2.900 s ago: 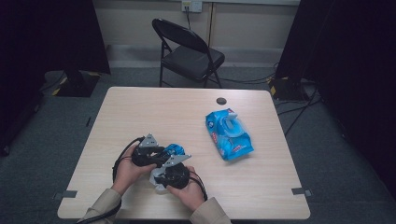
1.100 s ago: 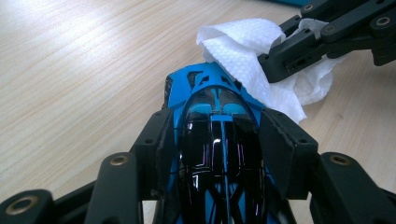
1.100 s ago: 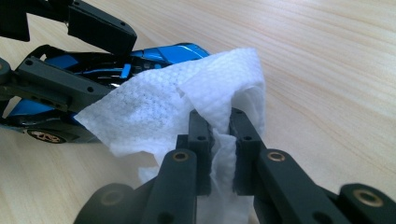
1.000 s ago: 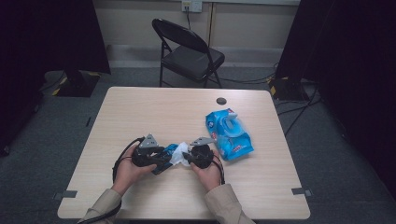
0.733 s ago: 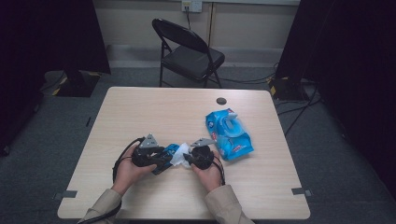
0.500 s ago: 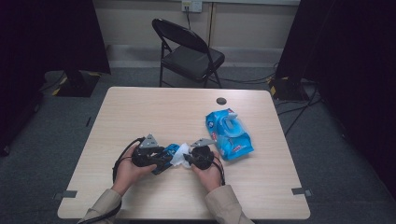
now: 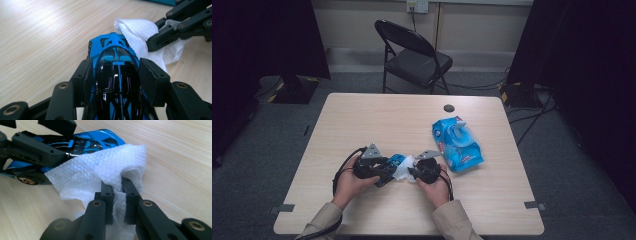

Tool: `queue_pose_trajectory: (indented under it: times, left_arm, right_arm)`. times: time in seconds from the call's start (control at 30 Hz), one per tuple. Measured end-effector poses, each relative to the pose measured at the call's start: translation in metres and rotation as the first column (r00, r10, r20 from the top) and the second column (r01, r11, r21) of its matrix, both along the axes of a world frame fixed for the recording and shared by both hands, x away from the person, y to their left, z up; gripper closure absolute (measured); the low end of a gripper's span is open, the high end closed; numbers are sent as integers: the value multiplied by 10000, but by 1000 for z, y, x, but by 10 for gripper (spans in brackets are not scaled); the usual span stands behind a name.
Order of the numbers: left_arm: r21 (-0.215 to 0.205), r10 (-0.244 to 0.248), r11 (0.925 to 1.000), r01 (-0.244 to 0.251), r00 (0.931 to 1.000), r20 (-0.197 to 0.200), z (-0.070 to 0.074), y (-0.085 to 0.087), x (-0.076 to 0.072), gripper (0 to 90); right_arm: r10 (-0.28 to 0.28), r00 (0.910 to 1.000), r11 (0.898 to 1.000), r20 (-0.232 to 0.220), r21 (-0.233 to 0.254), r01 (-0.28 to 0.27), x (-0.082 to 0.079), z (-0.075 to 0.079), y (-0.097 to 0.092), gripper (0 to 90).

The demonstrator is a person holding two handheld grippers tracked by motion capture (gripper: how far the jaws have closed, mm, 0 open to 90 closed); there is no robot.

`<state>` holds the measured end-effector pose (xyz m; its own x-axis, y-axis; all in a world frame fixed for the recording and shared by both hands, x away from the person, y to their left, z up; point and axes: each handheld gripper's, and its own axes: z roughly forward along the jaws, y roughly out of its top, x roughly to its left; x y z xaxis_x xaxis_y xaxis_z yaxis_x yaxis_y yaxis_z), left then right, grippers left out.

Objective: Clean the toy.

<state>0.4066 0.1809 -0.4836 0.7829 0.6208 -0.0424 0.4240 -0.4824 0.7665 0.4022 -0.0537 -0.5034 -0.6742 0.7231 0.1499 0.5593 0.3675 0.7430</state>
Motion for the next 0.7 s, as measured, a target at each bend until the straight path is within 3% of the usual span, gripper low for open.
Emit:
queue_pose_trajectory:
  times: [0.7]
  left_arm:
    - [-9, -17, 10000, 17, 10000, -6, 0, 0, 0, 465]
  right_arm:
    - [592, 9982, 9981, -80, 188, -591, -15, -1, 16, 821]
